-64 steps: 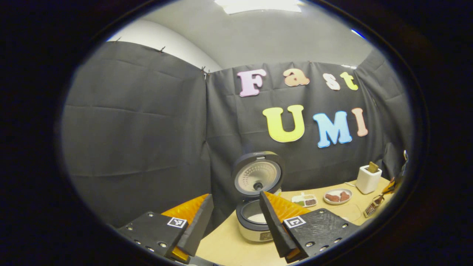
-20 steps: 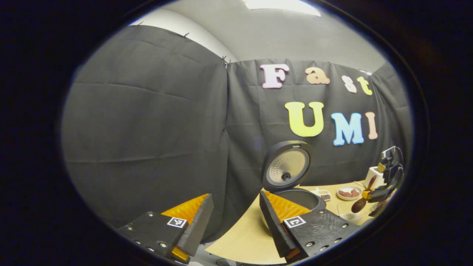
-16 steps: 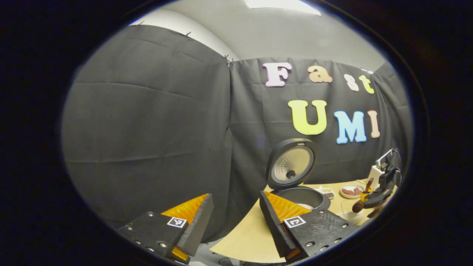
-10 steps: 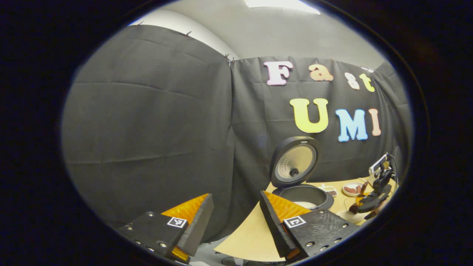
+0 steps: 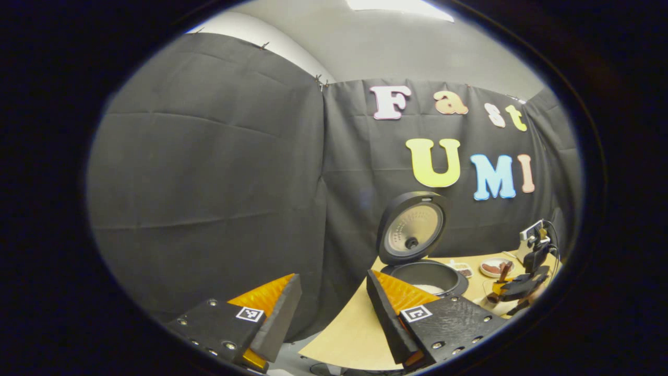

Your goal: Close the left gripper, press the button to open the rice cooker; take a wooden spoon from the chopstick holder with the right hand, scoop a spoonful of rice and pour it into the rice cooker, then put the wooden spoon back into the chopstick holder.

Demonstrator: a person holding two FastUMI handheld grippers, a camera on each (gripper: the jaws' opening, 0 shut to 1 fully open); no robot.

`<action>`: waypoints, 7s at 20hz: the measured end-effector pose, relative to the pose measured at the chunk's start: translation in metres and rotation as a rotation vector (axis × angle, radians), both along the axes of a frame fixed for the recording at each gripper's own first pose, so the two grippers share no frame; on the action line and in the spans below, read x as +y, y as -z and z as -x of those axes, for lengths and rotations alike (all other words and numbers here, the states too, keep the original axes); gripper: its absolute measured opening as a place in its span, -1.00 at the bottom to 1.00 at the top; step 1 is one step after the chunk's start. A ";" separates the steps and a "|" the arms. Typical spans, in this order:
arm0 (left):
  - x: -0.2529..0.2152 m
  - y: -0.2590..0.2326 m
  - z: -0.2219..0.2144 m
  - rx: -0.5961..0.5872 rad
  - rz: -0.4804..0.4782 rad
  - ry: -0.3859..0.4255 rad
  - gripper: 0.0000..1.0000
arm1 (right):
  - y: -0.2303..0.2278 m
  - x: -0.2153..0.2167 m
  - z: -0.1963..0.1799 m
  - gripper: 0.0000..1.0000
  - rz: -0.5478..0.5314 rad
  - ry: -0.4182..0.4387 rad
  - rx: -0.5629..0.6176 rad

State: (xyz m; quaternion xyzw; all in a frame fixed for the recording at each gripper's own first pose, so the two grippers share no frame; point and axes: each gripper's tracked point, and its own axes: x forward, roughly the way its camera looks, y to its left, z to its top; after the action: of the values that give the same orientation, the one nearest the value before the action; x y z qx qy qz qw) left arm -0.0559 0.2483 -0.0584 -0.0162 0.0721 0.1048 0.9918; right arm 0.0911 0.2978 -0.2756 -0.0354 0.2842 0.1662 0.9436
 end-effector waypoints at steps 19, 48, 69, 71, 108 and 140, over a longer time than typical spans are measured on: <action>-0.039 -0.008 -0.014 -0.002 0.006 0.042 0.55 | 0.006 -0.071 0.007 -0.87 -0.870 0.454 0.450; -0.001 0.002 0.029 -0.010 0.042 -0.031 0.55 | -0.113 0.028 -0.027 -0.95 -1.284 0.334 0.502; 0.059 0.036 0.062 0.036 0.088 -0.199 0.55 | -0.109 0.195 -0.052 -0.87 -0.751 0.002 0.304; 0.060 0.039 0.063 0.037 0.099 -0.204 0.56 | -0.113 0.196 -0.051 -0.88 -0.667 -0.036 0.238; 0.080 0.043 0.064 0.029 0.094 -0.181 0.56 | -0.141 0.209 -0.031 -0.83 0.116 -0.457 -0.330; -0.201 -0.008 -0.063 -0.012 0.122 0.274 0.56 | -0.116 -0.283 -0.053 -0.84 -0.293 0.470 -0.094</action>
State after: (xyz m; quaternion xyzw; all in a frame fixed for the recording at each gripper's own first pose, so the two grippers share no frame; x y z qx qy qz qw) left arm 0.0071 0.0473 -0.0506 -0.0668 0.0738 -0.0360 0.9944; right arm 0.1437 0.0144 -0.1600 0.1607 0.2134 -0.0196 0.9635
